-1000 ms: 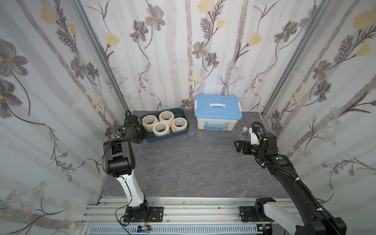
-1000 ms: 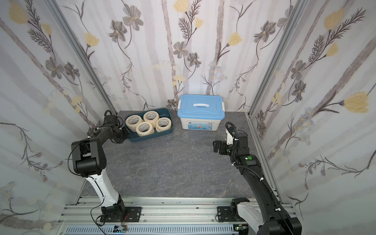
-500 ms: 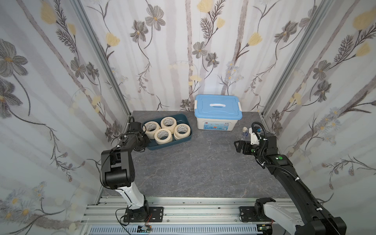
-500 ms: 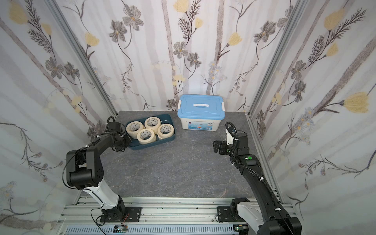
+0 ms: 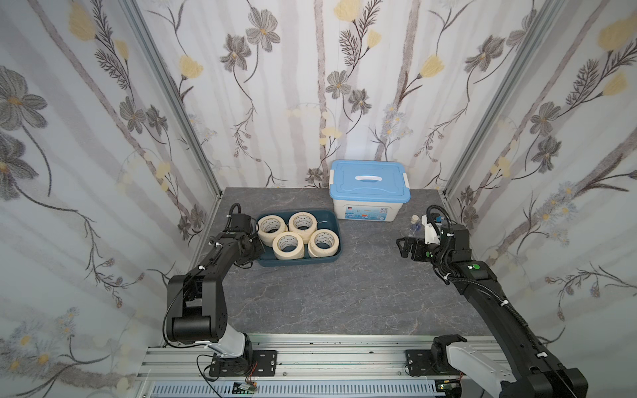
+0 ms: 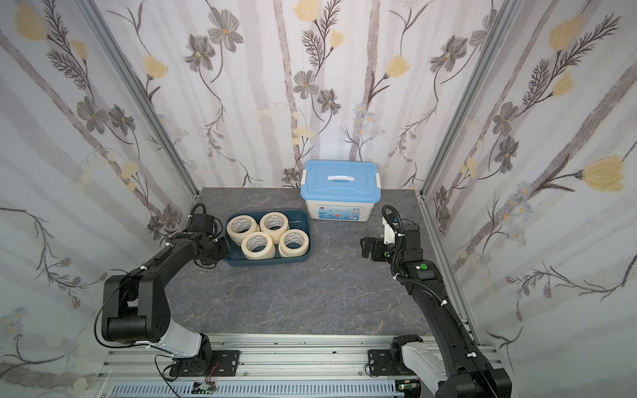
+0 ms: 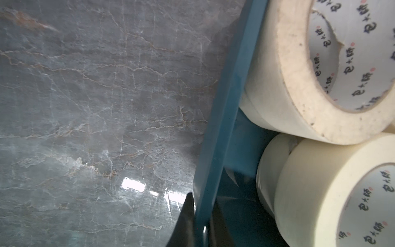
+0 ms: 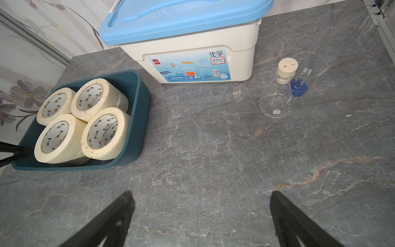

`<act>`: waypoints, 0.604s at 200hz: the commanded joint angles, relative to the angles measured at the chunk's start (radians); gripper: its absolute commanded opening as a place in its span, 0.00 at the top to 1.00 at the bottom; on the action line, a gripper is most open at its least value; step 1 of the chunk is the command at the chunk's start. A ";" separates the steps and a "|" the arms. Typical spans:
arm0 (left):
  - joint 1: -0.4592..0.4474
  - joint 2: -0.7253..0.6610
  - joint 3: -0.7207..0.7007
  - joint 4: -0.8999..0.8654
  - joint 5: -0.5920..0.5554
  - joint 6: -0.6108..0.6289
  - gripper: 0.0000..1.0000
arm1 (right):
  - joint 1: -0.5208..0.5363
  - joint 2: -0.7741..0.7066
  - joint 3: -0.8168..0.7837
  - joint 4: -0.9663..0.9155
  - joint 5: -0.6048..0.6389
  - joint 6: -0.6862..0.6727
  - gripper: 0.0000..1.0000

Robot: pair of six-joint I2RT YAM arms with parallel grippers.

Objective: Take out the art tape in the storage box
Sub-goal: Move the storage box to the center of the board.

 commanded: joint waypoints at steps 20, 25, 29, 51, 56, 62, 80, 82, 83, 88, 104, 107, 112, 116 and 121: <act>-0.075 -0.022 -0.019 0.116 0.021 -0.063 1.00 | 0.001 -0.003 0.012 -0.010 -0.016 -0.007 0.00; -0.088 -0.018 -0.016 0.120 0.016 -0.073 1.00 | 0.001 -0.001 0.015 -0.011 -0.017 -0.005 0.00; -0.099 -0.017 -0.014 0.123 0.013 -0.079 1.00 | 0.001 0.000 0.016 -0.011 -0.019 -0.005 0.00; -0.157 0.005 0.004 0.142 -0.002 -0.103 1.00 | 0.001 -0.002 0.019 -0.013 -0.023 -0.002 0.00; -0.169 0.011 0.007 0.147 -0.004 -0.111 1.00 | 0.001 -0.003 0.018 -0.014 -0.023 -0.003 0.00; -0.181 0.019 0.009 0.156 -0.008 -0.122 1.00 | 0.002 -0.005 0.017 -0.015 -0.022 -0.002 0.00; -0.224 0.049 0.017 0.192 -0.011 -0.167 1.00 | 0.002 -0.003 0.017 -0.017 -0.023 -0.002 0.00; -0.227 0.054 0.018 0.195 -0.011 -0.173 1.00 | 0.002 -0.003 0.017 -0.019 -0.024 -0.002 0.00; -0.231 0.055 0.018 0.197 -0.012 -0.175 1.00 | 0.002 -0.002 0.018 -0.019 -0.024 -0.002 0.00; -0.244 0.065 0.020 0.209 -0.014 -0.189 1.00 | 0.002 -0.001 0.016 -0.020 -0.028 -0.002 0.00; -0.289 0.085 0.022 0.248 -0.045 -0.244 1.00 | 0.004 0.003 0.017 -0.027 -0.036 0.000 0.00; -0.298 0.087 0.022 0.254 -0.050 -0.254 1.00 | 0.005 0.003 0.017 -0.028 -0.036 -0.001 0.00; -0.309 0.092 0.022 0.264 -0.061 -0.272 1.00 | 0.004 0.004 0.017 -0.031 -0.036 0.000 0.00; -0.317 0.096 0.021 0.276 -0.068 -0.287 1.00 | 0.004 0.006 0.019 -0.033 -0.036 -0.001 0.00; -0.327 0.101 0.018 0.292 -0.071 -0.303 1.00 | 0.004 0.007 0.018 -0.037 -0.036 0.000 0.00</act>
